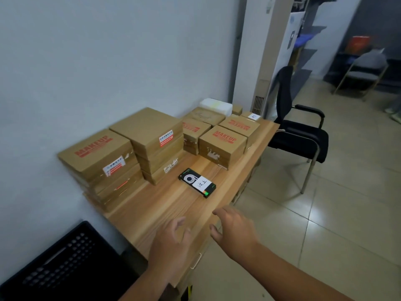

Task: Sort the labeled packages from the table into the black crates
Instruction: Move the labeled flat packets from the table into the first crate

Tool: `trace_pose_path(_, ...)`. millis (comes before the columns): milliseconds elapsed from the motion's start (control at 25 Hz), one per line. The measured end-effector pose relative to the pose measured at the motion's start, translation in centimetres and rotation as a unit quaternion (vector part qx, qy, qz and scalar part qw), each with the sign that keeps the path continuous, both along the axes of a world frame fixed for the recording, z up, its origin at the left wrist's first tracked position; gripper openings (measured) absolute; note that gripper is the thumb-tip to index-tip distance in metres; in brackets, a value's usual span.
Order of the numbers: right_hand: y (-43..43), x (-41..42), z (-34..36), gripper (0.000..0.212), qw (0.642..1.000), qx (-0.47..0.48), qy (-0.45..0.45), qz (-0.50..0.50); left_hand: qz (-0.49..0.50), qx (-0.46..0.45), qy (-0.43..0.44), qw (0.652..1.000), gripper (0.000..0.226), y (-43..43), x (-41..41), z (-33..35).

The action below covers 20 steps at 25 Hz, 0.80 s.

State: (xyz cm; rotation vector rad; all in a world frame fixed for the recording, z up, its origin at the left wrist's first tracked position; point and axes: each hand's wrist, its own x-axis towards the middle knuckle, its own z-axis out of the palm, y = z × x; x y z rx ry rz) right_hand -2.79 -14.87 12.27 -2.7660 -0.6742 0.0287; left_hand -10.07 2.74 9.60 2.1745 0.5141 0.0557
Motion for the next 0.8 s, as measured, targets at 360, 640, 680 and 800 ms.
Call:
trace_pose_path(360,2.7,15.4,-1.4,0.036,0.999,-0.041,0.009,0.030,0.035,0.031,-0.024,0.999,0.034,2.3,13.1,-3.1)
trace_pose_path(640,6.8,24.4,-5.4,0.044,0.991,-0.041,0.055,0.116,0.100,0.065,0.037,0.992,0.041,3.1,18.9,-5.9)
trace_pose_path(680,7.0,25.7,-6.2,0.045,0.989,-0.044,0.066,0.122,0.112,0.069,0.045,0.990,0.041,2.9,19.7,-6.1)
trace_pose_path(800,7.2,29.0,-9.4,0.053,0.985,-0.043,0.109,0.126,0.180,0.061,0.050,0.981,0.037,2.1,21.8,-6.9)
